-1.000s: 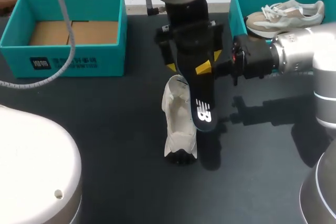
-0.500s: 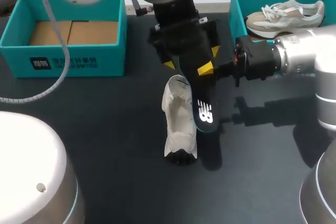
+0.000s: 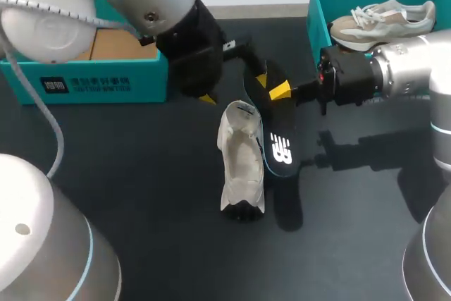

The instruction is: Take the shoe out of the shoebox, open the shoe tongue, remove and reinsert the insole, then place the shoe into the shoebox

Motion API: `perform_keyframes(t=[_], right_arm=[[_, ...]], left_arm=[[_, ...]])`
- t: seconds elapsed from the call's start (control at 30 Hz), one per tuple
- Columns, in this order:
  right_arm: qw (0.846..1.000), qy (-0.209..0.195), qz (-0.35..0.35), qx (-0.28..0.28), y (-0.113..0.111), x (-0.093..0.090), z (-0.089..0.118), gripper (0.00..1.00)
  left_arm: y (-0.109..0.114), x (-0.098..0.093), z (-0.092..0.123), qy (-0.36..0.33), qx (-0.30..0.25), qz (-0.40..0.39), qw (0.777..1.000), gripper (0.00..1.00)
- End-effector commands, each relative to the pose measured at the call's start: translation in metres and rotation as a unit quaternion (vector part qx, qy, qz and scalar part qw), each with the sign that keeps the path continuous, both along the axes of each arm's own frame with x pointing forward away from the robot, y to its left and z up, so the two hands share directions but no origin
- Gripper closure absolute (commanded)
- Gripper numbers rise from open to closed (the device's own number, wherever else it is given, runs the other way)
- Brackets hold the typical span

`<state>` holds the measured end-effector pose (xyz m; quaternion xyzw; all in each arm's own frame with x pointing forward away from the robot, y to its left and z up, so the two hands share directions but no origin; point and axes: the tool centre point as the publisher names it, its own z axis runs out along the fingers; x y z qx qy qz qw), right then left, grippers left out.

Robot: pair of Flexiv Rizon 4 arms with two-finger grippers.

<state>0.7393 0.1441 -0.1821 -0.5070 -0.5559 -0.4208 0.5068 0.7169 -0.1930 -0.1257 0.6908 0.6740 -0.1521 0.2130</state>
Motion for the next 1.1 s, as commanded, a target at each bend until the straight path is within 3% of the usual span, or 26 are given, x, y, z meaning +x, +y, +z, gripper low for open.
perform_keyframes(t=[0.03,0.53,0.63,0.77,1.1], right_arm=[[1.0,0.001,-0.001,-0.005,-0.004,-0.003,0.006,1.0],[1.0,0.008,-0.003,0.009,-0.006,-0.002,-0.002,1.0],[1.0,0.01,-0.008,0.015,-0.004,-0.003,-0.003,1.0],[1.0,0.011,-0.009,0.018,-0.003,-0.004,-0.003,1.0],[1.0,0.009,-0.013,0.017,-0.004,-0.005,-0.001,1.0]], left_arm=[[0.024,0.0,-0.012,0.002,-0.181,-0.024,0.983,0.0],[0.024,0.0,-0.012,0.002,-0.181,-0.024,0.983,0.0],[0.022,0.0,-0.021,-0.008,-0.26,-0.025,0.965,0.0],[0.021,0.006,-0.038,-0.018,-0.32,-0.017,0.947,0.0],[0.019,0.014,-0.039,-0.041,-0.417,0.009,0.908,0.0]])
